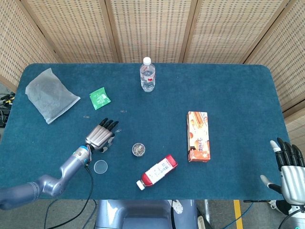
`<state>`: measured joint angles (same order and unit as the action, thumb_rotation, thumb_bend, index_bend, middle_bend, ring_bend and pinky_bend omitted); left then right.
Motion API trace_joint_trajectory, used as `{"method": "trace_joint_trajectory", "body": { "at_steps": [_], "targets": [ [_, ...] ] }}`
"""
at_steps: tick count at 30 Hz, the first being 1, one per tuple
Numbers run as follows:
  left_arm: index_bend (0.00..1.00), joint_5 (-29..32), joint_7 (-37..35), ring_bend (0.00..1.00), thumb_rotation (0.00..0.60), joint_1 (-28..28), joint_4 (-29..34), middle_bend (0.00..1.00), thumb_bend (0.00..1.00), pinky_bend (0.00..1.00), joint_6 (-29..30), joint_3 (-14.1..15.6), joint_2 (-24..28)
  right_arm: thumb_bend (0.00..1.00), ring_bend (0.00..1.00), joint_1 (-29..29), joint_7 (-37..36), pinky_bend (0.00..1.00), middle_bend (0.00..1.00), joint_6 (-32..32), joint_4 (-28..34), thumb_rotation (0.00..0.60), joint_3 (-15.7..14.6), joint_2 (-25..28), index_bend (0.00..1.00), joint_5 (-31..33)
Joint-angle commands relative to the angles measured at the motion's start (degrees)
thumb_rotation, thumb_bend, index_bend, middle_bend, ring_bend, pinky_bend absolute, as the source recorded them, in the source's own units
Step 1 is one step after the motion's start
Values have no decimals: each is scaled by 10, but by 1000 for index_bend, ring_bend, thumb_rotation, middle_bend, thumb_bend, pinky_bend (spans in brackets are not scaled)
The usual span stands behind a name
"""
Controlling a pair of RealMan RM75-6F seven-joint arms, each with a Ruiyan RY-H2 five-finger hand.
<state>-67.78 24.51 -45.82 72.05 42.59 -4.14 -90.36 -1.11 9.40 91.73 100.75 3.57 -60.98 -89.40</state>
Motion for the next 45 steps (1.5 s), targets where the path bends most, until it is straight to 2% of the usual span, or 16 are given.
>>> {"method": "trace_joint_trajectory", "body": {
  "at_steps": [1,5,12,20,23,31,35,45],
  "targets": [
    [556,2,0,0,600,-1,-1,0,267,0,-1,0,-1,0,0,0,1,0,0,0,0,600,0,0,0,0],
    [487,8,4,0,600,-5,-3,0,274,0,-6,1,0,0,0,1,2,0,0,-1,0,600,-1,-1,0,0],
    [432,26,18,0,600,-13,0,0,279,0,-15,1,-1,0,0,1,3,0,0,-1,2,600,-1,-1,0,-1],
    [428,37,28,0,600,-20,12,0,302,0,-16,6,-5,0,0,1,-4,0,0,-4,2,600,-3,2,0,0],
    [472,34,26,0,600,-20,14,0,321,0,-15,9,-4,0,0,1,-6,0,0,-5,2,600,-3,3,0,-1],
    [696,28,23,0,600,-21,15,0,411,0,-11,17,-7,0,0,2,-10,0,0,-6,2,600,-4,5,0,-2],
    [757,29,24,0,600,-20,14,0,429,0,-9,20,-6,0,0,2,-10,0,0,-5,2,600,-5,5,0,-3],
    [774,25,10,0,600,-18,26,0,438,0,2,17,6,0,0,1,-9,0,0,-4,3,600,-6,5,0,-7]
  ]
}}
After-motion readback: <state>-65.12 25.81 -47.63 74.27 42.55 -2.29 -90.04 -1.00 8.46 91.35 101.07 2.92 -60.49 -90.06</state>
